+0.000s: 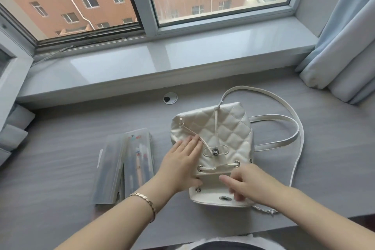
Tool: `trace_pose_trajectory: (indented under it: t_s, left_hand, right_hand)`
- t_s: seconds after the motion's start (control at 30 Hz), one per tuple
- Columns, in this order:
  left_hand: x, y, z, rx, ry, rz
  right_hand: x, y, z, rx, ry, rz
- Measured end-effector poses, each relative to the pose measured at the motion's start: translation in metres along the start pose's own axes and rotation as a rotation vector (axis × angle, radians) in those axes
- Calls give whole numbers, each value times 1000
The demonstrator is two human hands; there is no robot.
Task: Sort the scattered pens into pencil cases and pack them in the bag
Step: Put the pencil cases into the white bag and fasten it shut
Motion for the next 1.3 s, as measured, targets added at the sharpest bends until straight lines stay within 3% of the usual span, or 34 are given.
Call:
trace_pose_trajectory:
  t_s: [0.07,0.13,0.3,0.47,0.67,0.83,0.93,1.03,1.1,1.17,1.2,1.27,1.3]
  left_hand:
    - [0,1,4,-18,49,21]
    - [1,2,8,-31,96,47]
    - [5,9,11,-40,127,59]
    - [5,8,6,-83,164,36]
    - [-1,5,3,-104,218,96]
    - [-5,7,10,-102,156,120]
    - [-6,4,8,-142,183,113]
    - [-8,0,-4,-146,292,103]
    - [-6,0,-16,-149,386,98]
    - [-2,-1,-29,-192,453,67]
    - [2,-2,-36,-247,462,30]
    - [13,-5,-56,-354,481,-75]
    - [17,-5,-68,-384,501,-123]
  right_hand:
    - [4,3,-15,-148,274,92]
    - [11,-1,-26,-268,424,177]
    - [36,-10,-18,-439,323,291]
    - [27,-23,-25,-567,672,138]
    - [8,-27,-42,-345,949,-78]
    - [15,-46,-97,48,866,-95]
    - [31,-58,-132,166,787,-136]
    - [50,-44,-130,159,674,21]
    - [40,-36,-119,2,820,108]
    - [14,-54,-104,-147,1056,-134]
    - [4,-63,-92,-183,1070,-313]
    - [-3,-70,-70,-334,955,-527]
    - [2,-70,-63,-400,816,-485]
Point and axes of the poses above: each hand's wrist, its own x-axis towards the middle knuckle, its own z-axis out of the palm, y = z × x, the point moved 7 cm from there along x, towards the middle knuckle, and after that the axes turned 14 degrees about -x, right-handed, at the moved point
